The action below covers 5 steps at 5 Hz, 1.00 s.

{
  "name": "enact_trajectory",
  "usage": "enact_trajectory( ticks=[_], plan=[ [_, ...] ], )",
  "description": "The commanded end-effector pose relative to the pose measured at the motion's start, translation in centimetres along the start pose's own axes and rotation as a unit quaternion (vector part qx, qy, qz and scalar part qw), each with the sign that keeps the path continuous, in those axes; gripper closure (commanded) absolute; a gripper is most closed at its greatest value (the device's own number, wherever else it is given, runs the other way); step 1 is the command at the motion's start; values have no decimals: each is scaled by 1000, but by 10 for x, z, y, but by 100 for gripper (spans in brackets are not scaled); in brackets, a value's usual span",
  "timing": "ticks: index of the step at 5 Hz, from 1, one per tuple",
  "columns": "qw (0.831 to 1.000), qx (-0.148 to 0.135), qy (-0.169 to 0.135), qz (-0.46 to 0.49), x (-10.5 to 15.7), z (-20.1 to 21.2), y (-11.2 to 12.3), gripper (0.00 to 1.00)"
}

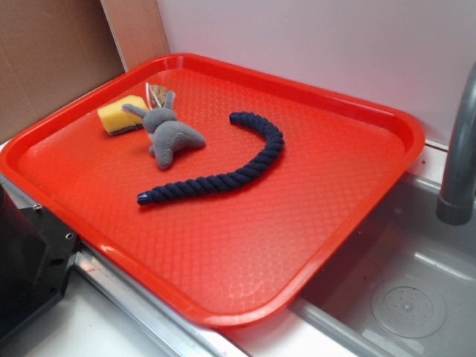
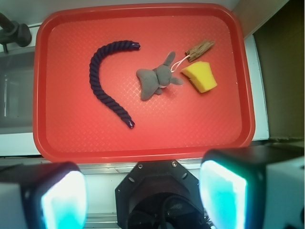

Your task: Grab the wood chip.

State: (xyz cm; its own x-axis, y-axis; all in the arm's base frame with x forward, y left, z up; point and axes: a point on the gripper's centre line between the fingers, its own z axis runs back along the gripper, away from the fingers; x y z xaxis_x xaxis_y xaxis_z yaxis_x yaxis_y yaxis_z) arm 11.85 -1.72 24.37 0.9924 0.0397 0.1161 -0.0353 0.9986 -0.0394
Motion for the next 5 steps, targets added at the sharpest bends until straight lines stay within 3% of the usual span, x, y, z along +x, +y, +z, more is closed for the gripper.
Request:
enact_trajectory(
  ticks=[1,3,4,5],
  plan=[
    [1000,0,0,0,0,0,0,0],
    [988,-14,-40,145,22,-10,20,0],
    [962,6,-61,265,41,-30,41,0],
    [934,9,-88,345,60,-51,65,0]
  ],
)
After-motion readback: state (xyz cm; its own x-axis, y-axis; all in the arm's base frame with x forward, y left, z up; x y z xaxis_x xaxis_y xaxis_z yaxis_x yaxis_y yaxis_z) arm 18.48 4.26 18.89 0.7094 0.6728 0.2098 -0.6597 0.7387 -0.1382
